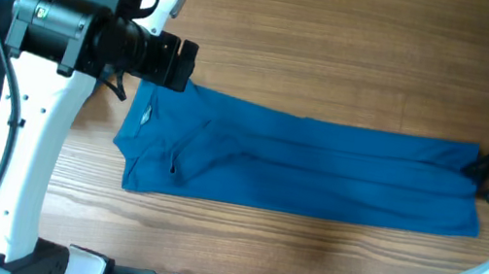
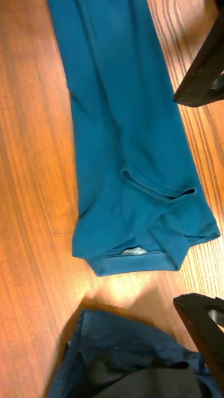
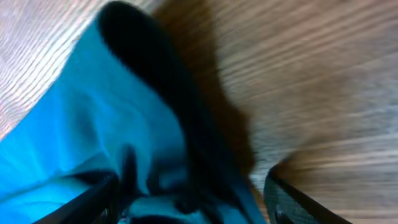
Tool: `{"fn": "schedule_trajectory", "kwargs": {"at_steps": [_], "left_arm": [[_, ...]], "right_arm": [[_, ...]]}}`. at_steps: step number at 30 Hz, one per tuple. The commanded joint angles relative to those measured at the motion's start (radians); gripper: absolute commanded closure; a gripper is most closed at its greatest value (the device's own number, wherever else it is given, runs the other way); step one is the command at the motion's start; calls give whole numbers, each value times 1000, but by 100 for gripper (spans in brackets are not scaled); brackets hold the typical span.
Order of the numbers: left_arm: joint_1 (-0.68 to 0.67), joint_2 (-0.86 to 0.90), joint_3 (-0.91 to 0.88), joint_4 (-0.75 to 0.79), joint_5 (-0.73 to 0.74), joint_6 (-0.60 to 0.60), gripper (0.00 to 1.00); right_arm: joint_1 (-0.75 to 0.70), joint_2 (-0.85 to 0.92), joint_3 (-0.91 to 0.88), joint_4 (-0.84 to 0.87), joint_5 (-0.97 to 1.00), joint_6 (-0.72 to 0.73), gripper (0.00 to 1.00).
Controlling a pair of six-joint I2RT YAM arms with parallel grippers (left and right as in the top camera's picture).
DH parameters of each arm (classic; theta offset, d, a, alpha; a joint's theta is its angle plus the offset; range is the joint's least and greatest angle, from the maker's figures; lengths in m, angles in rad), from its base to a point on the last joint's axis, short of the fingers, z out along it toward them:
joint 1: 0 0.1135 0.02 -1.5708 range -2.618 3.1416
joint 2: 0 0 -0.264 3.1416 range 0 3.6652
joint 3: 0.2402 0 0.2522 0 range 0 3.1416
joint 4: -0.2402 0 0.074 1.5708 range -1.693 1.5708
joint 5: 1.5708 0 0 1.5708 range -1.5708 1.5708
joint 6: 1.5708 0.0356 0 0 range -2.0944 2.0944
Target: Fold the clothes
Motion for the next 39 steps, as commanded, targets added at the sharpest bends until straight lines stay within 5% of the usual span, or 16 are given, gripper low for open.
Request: {"fn": "schedule_trajectory", "kwargs": {"at_steps": [1, 6, 7, 9, 17, 22, 28, 32, 39], "left_arm": [[3, 1, 6, -6, 9, 2, 3], [3, 1, 6, 1, 9, 2, 2], [3, 1, 6, 1, 9, 2, 2], [3, 1, 6, 1, 9, 2, 2], [3, 1, 6, 1, 8, 2, 1], [3, 1, 6, 1, 8, 2, 1], [3, 1, 6, 1, 9, 2, 1], [4, 1, 6, 1, 8, 2, 0], [3, 1, 6, -1, 9, 2, 1]], "right_arm": [[0, -19, -17, 4, -24, -57, 26], [10, -19, -87, 34, -24, -56, 35], [12, -19, -103, 47, -24, -55, 39], [13, -19, -133, 75, -38, -36, 64], [11, -22, -135, 79, -47, 21, 96], [11, -72, -57, 26, -62, 77, 96], [68, -337, -52, 30, -127, 103, 96], [200, -506, -62, 2, -12, 193, 96], [557, -528, -103, -97, 132, 288, 96]]}}
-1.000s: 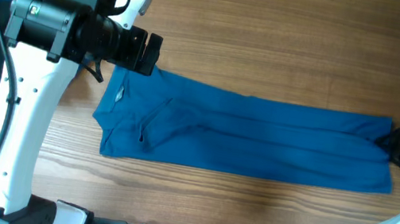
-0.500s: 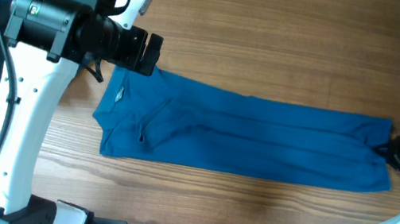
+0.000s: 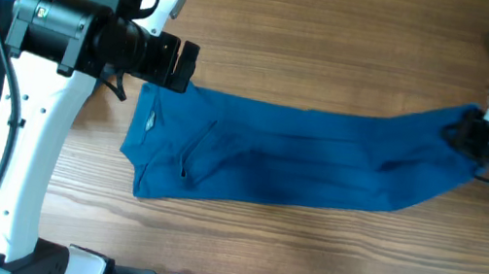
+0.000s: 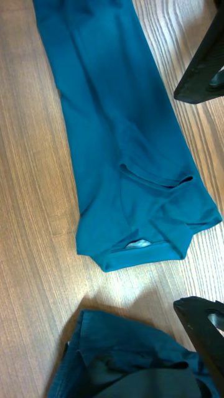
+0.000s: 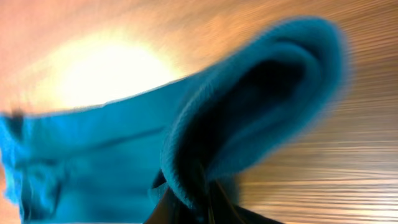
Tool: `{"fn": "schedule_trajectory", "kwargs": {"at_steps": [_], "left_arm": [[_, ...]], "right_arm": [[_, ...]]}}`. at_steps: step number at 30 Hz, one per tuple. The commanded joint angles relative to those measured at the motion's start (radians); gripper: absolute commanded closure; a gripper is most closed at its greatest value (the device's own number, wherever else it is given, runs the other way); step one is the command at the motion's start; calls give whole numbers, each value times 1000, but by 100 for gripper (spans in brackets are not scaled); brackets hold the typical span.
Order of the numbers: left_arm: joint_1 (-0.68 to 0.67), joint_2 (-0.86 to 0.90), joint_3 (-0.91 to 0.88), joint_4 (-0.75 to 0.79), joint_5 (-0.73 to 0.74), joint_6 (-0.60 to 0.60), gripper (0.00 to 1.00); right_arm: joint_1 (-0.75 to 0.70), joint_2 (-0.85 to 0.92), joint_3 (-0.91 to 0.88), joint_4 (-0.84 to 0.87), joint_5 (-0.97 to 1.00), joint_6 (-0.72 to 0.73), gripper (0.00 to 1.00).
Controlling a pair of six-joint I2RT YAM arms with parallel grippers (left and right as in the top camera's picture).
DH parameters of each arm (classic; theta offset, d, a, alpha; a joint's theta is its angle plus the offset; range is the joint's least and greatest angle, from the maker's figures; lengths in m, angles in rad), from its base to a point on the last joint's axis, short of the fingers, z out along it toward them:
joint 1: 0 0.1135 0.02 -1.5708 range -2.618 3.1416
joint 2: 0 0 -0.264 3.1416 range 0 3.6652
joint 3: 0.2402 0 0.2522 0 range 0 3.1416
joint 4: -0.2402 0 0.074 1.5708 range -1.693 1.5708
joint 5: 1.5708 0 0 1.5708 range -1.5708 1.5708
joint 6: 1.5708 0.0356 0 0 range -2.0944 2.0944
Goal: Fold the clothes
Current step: 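Fold the strip's right end leftward over the middle with the right gripper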
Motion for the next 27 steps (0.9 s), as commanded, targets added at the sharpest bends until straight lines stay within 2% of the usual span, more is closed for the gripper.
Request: {"fn": "schedule_trajectory", "kwargs": {"at_steps": [1, 10, 19, 20, 23, 24, 27], "left_arm": [[3, 0, 6, -2, 8, 2, 1], [3, 0, 6, -16, 9, 2, 2], [3, 0, 6, -16, 9, 2, 1], [3, 0, 6, -16, 9, 2, 1], [3, 0, 6, -16, 9, 2, 1], [3, 0, 6, -16, 9, 2, 1], [3, 0, 6, -16, 9, 2, 1]], "right_arm": [[198, 8, -42, -6, 132, 111, 96], [620, 18, -141, 87, 225, 390, 96], [867, 24, -217, 311, 215, 589, 94], [892, 24, -224, 346, 214, 613, 85], [940, 26, -231, 418, 184, 623, 43], [947, 26, -231, 435, 157, 622, 37], [944, 26, -230, 458, 82, 592, 36]]}}
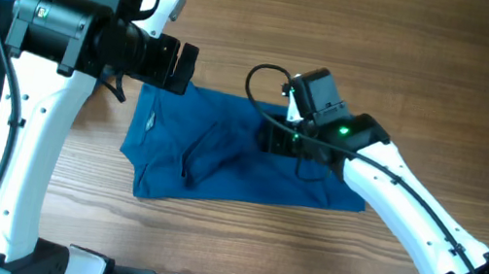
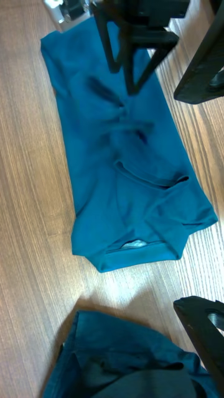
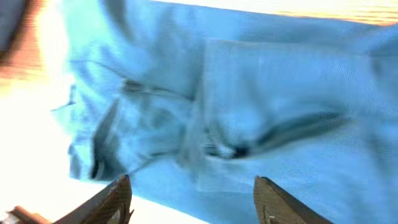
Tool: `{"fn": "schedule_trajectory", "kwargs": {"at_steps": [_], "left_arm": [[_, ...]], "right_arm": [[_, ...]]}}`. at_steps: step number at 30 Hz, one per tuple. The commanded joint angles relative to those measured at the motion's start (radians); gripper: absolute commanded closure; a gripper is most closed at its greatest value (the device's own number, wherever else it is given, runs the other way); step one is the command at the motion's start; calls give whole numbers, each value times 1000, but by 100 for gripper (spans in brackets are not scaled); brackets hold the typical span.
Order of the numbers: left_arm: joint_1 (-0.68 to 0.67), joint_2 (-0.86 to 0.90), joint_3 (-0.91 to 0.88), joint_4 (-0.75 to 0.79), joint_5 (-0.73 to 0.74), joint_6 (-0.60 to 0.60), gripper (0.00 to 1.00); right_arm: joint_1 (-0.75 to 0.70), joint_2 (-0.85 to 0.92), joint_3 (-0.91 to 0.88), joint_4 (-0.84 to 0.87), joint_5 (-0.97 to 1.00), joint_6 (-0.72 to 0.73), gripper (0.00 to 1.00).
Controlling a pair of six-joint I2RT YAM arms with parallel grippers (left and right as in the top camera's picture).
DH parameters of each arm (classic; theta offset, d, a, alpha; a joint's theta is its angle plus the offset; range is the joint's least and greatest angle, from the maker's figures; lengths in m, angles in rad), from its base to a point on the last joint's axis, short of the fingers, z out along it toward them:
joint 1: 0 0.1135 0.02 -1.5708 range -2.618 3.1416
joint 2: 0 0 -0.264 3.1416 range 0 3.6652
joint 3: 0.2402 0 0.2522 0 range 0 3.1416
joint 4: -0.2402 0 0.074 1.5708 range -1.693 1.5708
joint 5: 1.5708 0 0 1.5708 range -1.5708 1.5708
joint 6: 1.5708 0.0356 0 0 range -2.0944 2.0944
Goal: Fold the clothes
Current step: 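Fold the strip's right end leftward over the middle with the right gripper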
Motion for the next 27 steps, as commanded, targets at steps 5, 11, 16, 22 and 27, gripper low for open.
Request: {"fn": "schedule_trajectory", "kwargs": {"at_steps": [5, 11, 16, 22, 27], "left_arm": [[3, 0, 6, 0, 9, 2, 1], [3, 0, 6, 0, 9, 2, 2], [3, 0, 6, 6, 9, 2, 6], [3, 0, 6, 11, 9, 2, 5], [3, 0, 6, 7, 9, 2, 5]], "right_arm": [[-51, 9, -2, -16, -21, -43, 39], [-227, 19, -10, -79, 70, -127, 89], [-277, 106, -46, -77, 73, -183, 96], [-277, 243, -50, -58, -90, -262, 96], [-229, 240, -50, -152, -504, -554, 96]]}}
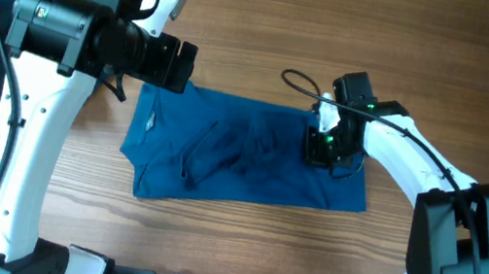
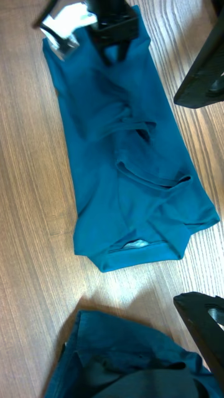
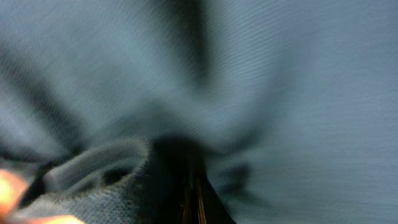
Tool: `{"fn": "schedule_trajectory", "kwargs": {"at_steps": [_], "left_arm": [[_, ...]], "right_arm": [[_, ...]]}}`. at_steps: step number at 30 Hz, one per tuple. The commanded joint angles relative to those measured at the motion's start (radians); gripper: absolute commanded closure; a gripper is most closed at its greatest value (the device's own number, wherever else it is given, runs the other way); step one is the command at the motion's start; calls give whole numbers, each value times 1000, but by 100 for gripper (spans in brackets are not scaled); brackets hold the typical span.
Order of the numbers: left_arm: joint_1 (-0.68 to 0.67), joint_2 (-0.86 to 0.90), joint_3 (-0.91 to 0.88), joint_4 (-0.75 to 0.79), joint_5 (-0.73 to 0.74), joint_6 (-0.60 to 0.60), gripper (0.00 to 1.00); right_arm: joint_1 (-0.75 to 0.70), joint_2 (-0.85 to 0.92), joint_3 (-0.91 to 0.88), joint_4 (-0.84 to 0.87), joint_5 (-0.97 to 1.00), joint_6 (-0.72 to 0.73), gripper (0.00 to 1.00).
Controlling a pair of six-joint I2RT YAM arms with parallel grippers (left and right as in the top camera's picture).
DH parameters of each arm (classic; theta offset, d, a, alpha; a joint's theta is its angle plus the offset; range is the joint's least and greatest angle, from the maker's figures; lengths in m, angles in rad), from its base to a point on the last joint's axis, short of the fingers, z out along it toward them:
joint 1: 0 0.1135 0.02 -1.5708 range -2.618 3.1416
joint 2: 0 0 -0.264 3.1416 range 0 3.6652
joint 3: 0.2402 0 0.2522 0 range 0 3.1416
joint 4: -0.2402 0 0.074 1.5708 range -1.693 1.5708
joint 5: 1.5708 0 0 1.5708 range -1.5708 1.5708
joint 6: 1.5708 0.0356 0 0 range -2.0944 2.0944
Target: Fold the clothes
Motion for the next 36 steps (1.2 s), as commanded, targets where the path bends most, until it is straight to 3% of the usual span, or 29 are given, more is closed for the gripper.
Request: {"fn": "schedule_trajectory", "kwargs": {"at_steps": [1, 6, 12, 19, 25, 28, 33, 36], "left_arm": [[3, 0, 6, 0, 8, 1, 4], [4, 0, 6, 0, 9, 1, 4], [4, 2, 4, -10, 9, 0, 1], [51, 47, -55, -66, 15, -120, 0], [69, 64, -170, -50, 90, -164, 0], [69, 65, -243, -29, 91, -193, 0], [102, 65, -413, 66, 91, -242, 0], [148, 65, -539, 153, 91, -278, 0]], "right_arm": [[61, -11, -4, -54, -357, -296, 96], [102, -27, -4, -135, -319, -378, 96], [93, -64, -3, -71, -161, -292, 96], [77, -100, -3, 112, -151, 0, 96], [117, 32, -5, 245, 19, 337, 96], [112, 94, -4, 332, 23, 424, 96], [81, 92, -2, 473, -52, 373, 93], [64, 41, -2, 507, -198, 245, 80]]}}
